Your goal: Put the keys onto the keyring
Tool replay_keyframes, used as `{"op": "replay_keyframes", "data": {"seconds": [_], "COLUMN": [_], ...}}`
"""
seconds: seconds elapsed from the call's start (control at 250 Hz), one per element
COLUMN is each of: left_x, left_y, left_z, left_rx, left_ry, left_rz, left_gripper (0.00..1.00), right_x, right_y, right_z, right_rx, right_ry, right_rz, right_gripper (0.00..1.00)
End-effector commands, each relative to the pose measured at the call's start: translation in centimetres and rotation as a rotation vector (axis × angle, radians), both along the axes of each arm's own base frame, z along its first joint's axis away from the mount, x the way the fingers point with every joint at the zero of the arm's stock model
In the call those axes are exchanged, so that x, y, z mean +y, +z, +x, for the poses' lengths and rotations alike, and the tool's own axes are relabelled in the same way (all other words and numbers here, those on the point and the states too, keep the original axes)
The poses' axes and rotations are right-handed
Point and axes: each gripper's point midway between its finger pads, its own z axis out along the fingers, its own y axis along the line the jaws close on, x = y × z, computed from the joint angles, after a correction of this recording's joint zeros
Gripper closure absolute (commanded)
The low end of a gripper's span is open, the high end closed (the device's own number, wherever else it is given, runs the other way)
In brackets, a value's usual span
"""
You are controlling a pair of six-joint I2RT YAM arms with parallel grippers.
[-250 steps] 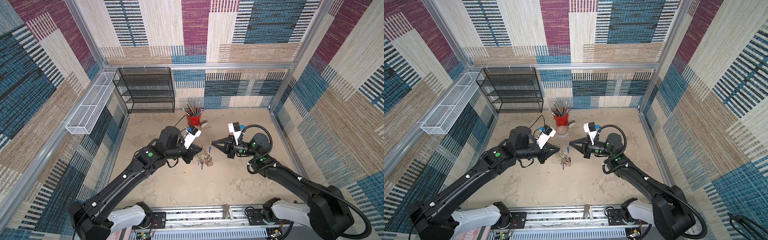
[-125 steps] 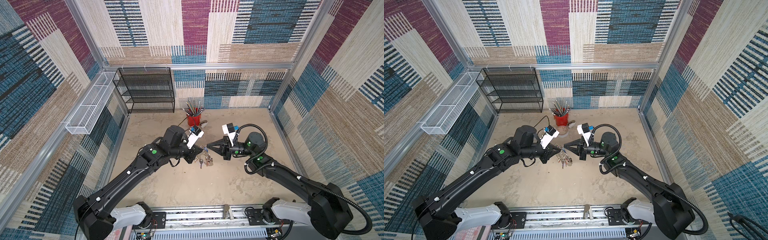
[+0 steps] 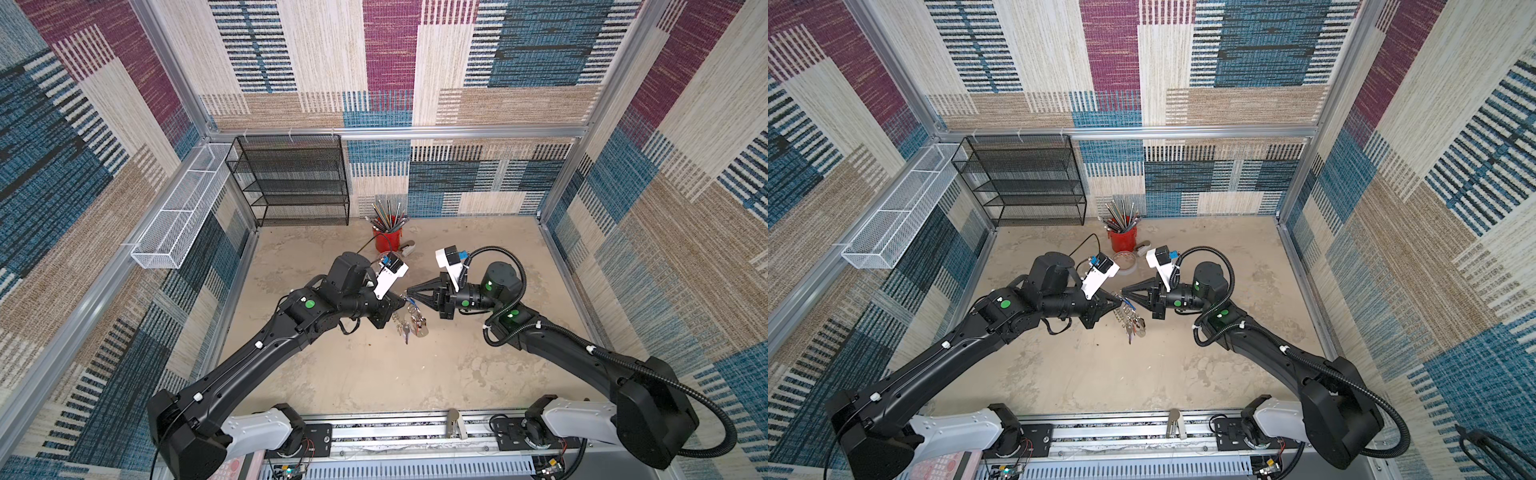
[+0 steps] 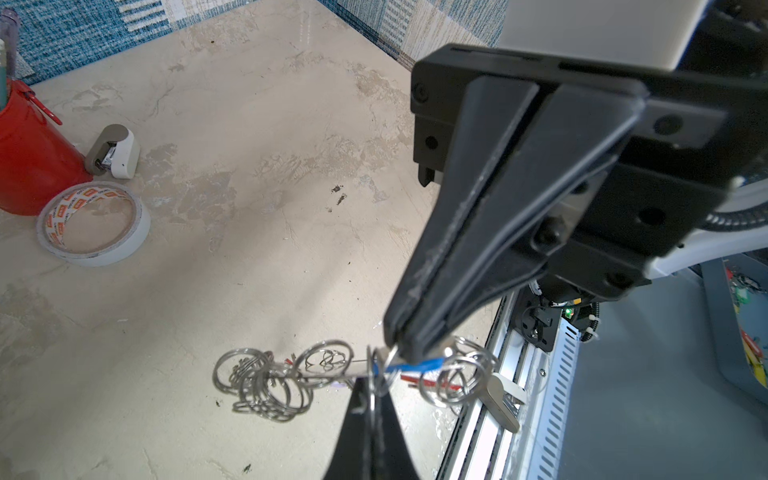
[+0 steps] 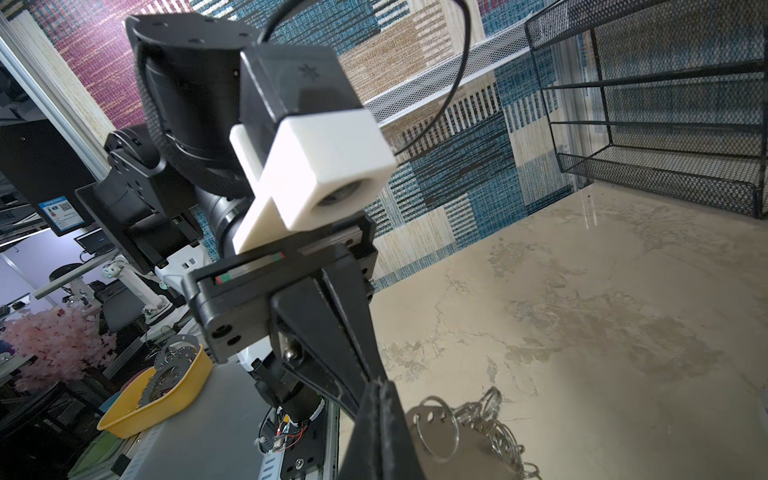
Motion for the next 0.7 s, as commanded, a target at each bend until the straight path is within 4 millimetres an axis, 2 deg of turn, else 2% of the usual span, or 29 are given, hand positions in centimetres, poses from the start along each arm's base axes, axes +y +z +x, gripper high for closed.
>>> {"op": "replay_keyframes", "data": {"seconds": [0.0, 0.42, 0.696], "left_x": [-0.5, -0.8, -0.8], "left_y": [0.7, 0.9, 1.0], "left_z": [0.0, -0.1, 0.2], "left_rx": [-0.027, -0.020, -0.013], "left_ry": [-0.029, -0.029, -0.011], "left_rz": [-0.032, -0.057, -0.060], "left_gripper": [1.00, 1.00, 1.00], "right_x": [0.0, -0.2, -0.2], "right_y": [0.1, -0.8, -1.0], "right_z": [0.8, 2.3, 2.4], "right_rx": [-0.011, 0.000, -0.010], "right_ry": [-0.044, -0.137, -0.156], "right_rz": [-0.006, -0.045, -0.058], "right_gripper": [1.00, 1.00, 1.00]}}
